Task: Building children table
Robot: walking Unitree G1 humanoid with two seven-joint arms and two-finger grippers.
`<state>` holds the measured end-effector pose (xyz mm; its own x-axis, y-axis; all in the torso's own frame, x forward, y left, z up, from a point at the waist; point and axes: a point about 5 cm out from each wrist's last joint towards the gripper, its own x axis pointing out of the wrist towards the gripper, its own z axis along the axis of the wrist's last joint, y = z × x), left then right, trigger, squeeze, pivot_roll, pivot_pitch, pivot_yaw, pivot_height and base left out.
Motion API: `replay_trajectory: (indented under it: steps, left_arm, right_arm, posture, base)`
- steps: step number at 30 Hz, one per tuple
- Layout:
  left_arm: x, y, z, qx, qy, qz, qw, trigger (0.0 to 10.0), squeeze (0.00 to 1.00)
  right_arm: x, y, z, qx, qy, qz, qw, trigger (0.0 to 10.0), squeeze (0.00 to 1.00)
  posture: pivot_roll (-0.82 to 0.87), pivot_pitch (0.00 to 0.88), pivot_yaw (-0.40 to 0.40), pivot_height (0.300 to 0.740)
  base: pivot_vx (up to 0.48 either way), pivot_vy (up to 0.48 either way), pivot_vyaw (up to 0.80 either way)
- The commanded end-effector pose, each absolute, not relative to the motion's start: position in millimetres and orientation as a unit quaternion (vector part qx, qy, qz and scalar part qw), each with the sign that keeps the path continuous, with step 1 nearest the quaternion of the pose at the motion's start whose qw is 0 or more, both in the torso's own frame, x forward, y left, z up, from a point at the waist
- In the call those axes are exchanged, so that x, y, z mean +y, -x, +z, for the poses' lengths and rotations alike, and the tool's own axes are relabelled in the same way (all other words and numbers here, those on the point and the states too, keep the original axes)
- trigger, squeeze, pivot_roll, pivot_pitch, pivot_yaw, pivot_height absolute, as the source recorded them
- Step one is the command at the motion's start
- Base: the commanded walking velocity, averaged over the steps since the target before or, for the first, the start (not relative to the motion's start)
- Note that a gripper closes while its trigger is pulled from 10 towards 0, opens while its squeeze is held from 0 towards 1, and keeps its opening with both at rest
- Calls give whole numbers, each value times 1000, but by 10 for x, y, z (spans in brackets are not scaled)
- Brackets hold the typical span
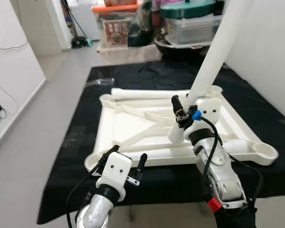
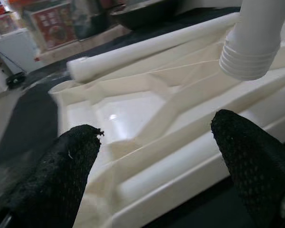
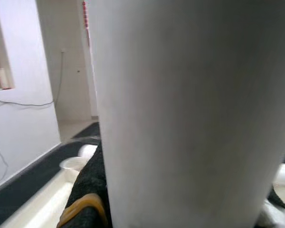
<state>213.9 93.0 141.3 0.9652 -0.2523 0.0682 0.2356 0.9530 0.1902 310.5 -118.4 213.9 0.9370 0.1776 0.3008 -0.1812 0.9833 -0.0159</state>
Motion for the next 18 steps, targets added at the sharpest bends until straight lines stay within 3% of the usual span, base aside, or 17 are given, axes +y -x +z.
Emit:
replay_trajectory:
  steps: [1,4,18]
  left_arm:
    - [895,-2133,1417,-42,-78,-123,988,10000,0]
    - [897,-2134,1417,-42,-76,-122,989,10000,0]
    - [939,-2119,1384,-30,-82,-103,991,10000,0]
  right_arm:
    - [-1168,-3106,2171,-161,-10,94,982,10000,0]
    - [-1166,-3108,2171,-161,-11,94,982,10000,0]
    - [-1082,-3130,2202,-157,-36,130,978,10000,0]
  posture:
    - [71,22,19,740]
    - [71,23,19,740]
    - [73,43,7,740]
  base:
    - [0,480,0]
    - [0,480,0]
    - [0,0,0]
